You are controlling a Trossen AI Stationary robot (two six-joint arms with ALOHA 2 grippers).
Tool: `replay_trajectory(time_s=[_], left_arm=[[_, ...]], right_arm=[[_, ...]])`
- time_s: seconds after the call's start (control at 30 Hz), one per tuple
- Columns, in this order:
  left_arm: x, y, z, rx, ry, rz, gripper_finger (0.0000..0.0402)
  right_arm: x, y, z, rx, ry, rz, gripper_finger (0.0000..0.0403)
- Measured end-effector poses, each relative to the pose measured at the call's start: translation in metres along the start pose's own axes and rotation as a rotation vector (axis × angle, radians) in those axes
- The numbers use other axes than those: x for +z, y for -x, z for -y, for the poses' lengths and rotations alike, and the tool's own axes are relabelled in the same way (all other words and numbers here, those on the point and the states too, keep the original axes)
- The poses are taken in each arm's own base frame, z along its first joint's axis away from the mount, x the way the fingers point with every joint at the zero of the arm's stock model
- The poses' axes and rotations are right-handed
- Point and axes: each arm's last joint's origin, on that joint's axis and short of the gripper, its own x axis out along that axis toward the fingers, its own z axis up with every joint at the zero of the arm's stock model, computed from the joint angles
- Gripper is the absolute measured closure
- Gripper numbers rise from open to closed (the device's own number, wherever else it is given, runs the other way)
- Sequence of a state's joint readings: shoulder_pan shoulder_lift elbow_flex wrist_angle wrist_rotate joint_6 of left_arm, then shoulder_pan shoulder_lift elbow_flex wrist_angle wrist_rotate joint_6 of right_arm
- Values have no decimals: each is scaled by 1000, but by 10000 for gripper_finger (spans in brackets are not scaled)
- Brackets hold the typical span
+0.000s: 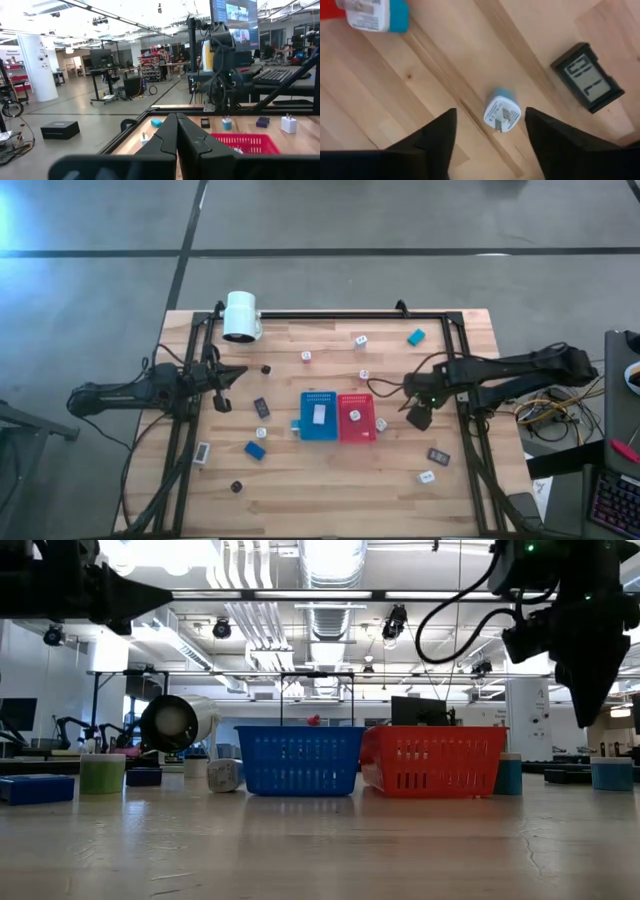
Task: Sort adapters and digital timers
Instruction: Put the right light blue charger adaptor into the red bin
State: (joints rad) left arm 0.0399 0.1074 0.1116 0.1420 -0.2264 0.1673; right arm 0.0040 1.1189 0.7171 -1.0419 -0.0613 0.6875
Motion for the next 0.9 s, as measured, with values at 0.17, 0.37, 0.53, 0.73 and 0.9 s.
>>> replay_trajectory(time_s=[0.17,0.37,0.53,0.73,0.9], left_arm=[[0,0,0,0,0,1,388],[0,0,0,0,0,0,392],[0,0,0,0,0,0,397],[0,0,0,0,0,0,390],[0,0,0,1,0,0,391]], right_arm=[[2,-7,-1,-28,-28,-37,129],[1,-21,1,-88,-79,-87,115],[-4,-34,6,-130,-85,-134,125],[-4,-37,7,-118,-78,-120,145],[-2,-38,5,-89,-64,-88,158]])
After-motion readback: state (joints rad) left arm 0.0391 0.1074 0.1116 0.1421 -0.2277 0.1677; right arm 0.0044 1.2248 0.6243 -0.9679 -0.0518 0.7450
